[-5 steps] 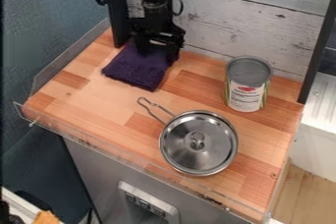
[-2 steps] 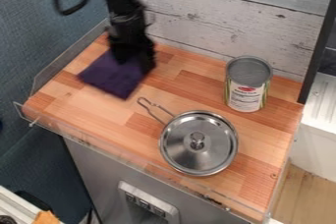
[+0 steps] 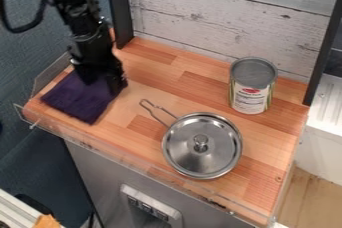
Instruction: Move purple towel from top left of the table to the bottom left of the table
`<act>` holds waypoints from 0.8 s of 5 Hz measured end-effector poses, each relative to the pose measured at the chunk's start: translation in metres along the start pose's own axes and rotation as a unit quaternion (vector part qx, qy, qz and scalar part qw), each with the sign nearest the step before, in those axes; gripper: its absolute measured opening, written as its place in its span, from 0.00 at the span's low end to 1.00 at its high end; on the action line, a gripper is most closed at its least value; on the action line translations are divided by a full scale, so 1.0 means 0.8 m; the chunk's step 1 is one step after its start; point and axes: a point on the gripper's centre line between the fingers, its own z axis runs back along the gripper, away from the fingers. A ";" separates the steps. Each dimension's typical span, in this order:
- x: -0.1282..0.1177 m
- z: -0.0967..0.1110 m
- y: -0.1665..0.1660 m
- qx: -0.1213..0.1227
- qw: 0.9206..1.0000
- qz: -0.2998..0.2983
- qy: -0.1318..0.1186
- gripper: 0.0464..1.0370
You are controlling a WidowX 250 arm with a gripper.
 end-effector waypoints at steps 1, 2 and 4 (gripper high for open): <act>-0.009 0.001 0.001 -0.005 1.000 -0.001 0.005 0.96; -0.004 0.008 0.001 -0.016 1.000 -0.001 0.004 0.96; 0.025 0.082 -0.001 0.007 0.999 0.004 -0.048 0.96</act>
